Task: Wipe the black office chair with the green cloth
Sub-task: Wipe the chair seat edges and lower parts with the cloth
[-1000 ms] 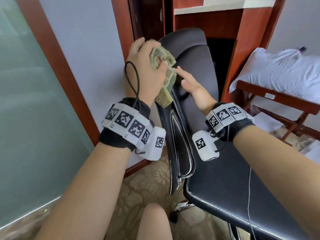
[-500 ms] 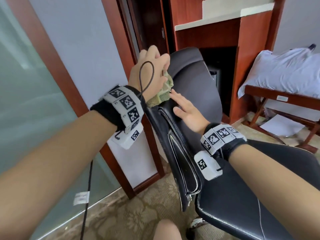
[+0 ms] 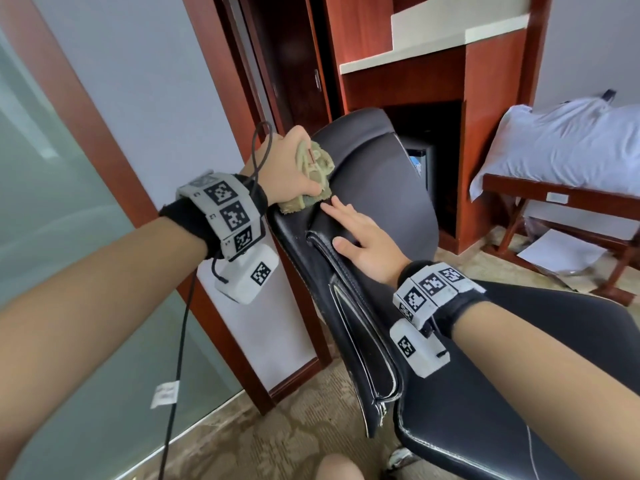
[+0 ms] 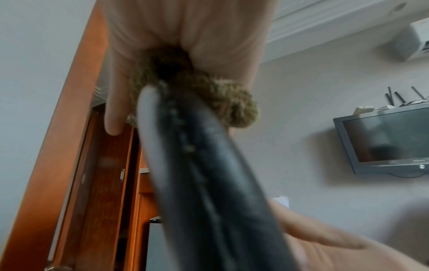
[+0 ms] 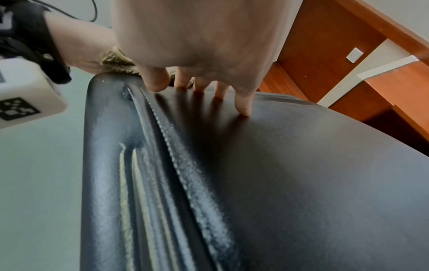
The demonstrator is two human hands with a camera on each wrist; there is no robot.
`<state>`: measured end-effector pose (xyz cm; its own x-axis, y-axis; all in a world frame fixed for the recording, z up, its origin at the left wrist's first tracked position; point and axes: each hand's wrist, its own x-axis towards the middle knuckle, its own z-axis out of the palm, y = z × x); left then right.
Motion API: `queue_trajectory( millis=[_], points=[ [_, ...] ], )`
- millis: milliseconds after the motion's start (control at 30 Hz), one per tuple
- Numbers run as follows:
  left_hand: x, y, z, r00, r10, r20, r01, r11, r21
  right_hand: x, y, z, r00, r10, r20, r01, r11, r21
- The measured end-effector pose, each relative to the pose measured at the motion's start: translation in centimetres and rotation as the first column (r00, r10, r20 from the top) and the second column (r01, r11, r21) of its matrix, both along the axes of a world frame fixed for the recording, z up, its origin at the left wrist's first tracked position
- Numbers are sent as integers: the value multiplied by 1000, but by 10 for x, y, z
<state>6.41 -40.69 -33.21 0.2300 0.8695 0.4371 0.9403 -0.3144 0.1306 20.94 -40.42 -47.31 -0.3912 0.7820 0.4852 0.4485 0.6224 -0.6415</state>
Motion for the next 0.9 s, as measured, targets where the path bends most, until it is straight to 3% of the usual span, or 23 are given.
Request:
queue_trajectory(
  millis=[133, 300, 433, 567, 800, 900],
  points=[
    [0, 4, 4, 999, -24, 48, 26, 999, -48, 0, 1, 0, 1000, 4, 4, -4, 1000, -4],
    [-17, -17, 0, 996, -76, -56, 69, 991, -112, 2, 0, 1, 999, 33, -23, -34, 998, -48],
    [-37, -47, -9, 994, -102, 48, 108, 986, -130, 1, 0, 0, 997, 42, -68, -47, 996, -71],
    [-39, -61, -26, 987, -82, 142, 86, 996, -22, 0, -2, 0, 996, 32, -87, -38, 997, -70],
    [-11, -23, -6, 985, -28, 173, 29, 1000, -8, -1, -3, 0, 998, 11, -55, -15, 998, -67],
    [-12, -13, -2, 963, 12, 270, 6, 998, -65, 0, -3, 1, 998, 17, -59, -21, 997, -76]
  ],
)
